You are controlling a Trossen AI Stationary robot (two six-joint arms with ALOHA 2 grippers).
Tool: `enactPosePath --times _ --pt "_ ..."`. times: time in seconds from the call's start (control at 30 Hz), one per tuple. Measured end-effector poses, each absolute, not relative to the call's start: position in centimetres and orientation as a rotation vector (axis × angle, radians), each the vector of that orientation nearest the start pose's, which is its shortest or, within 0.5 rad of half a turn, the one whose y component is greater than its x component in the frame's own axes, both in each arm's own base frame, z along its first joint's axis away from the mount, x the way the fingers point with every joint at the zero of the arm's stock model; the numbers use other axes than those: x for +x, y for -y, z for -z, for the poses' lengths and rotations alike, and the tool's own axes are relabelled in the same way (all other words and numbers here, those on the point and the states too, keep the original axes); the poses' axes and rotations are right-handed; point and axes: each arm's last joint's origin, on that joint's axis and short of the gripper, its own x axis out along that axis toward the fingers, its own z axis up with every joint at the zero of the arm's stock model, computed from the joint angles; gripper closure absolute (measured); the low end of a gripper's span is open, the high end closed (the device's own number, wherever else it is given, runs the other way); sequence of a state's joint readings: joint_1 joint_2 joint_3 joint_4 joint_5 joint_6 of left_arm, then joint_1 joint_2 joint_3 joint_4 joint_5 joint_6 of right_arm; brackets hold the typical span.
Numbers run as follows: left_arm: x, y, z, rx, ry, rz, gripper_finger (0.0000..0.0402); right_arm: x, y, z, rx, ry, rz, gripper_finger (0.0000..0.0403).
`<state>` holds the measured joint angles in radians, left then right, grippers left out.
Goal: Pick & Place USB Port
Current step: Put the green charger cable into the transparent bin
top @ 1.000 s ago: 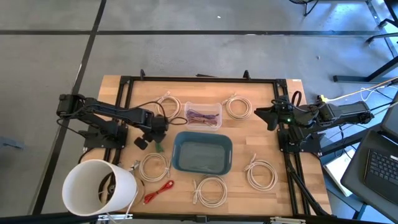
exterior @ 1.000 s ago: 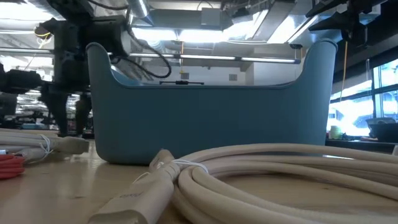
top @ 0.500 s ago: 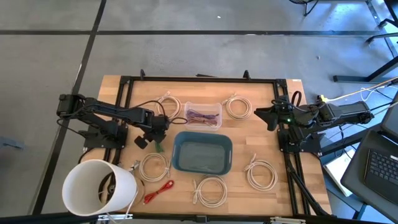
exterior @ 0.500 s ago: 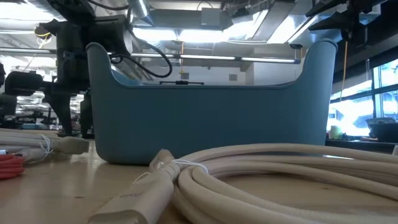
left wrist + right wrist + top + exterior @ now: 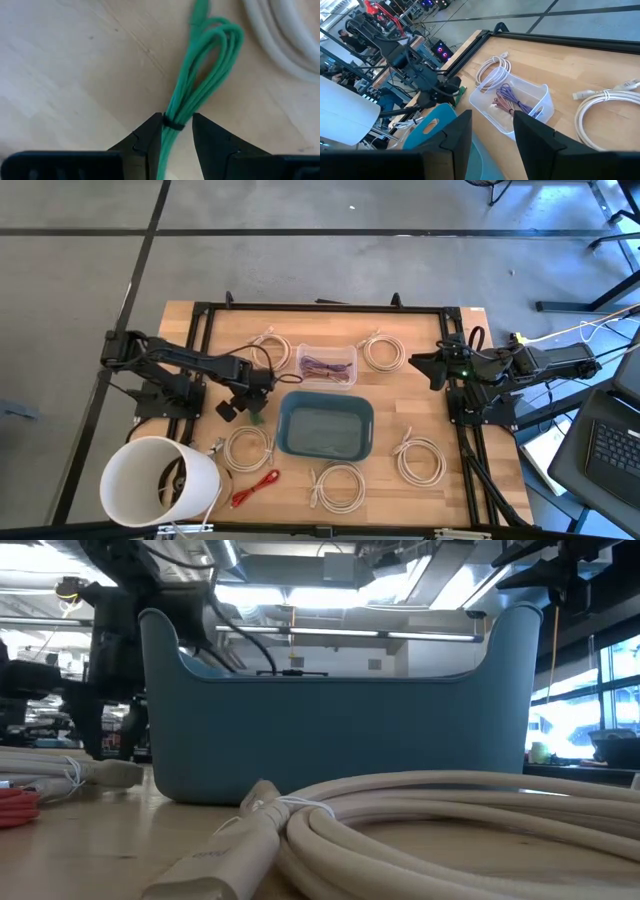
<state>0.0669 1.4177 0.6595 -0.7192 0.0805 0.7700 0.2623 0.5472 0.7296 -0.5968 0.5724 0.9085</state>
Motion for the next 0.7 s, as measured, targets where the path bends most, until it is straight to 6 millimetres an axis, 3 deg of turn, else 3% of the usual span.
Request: enactPosePath --times 0.2,0.33,0.4,0.7 --pt "21.3 -1.3 -13.0 0.518 -1.442 0.574 0.0304 10.9 -1.3 -30.7 0.721 -0.212 0.451 0.0256" --pt "21.4 -1.3 -12.9 0.504 -1.463 0.526 0.0355 10.9 -1.3 -30.7 0.722 -0.212 0.451 0.0256" --pt "21.3 -1.3 -13.0 0.462 -1.465 0.490 0.0381 10.9 -1.3 -30.7 0.721 -0.212 0.451 0.0256" --pt "19.5 -0.6 -15.1 0.364 -1.547 0.317 0.0383 10.9 -1.3 -30.7 0.719 -0.212 0.450 0.0256"
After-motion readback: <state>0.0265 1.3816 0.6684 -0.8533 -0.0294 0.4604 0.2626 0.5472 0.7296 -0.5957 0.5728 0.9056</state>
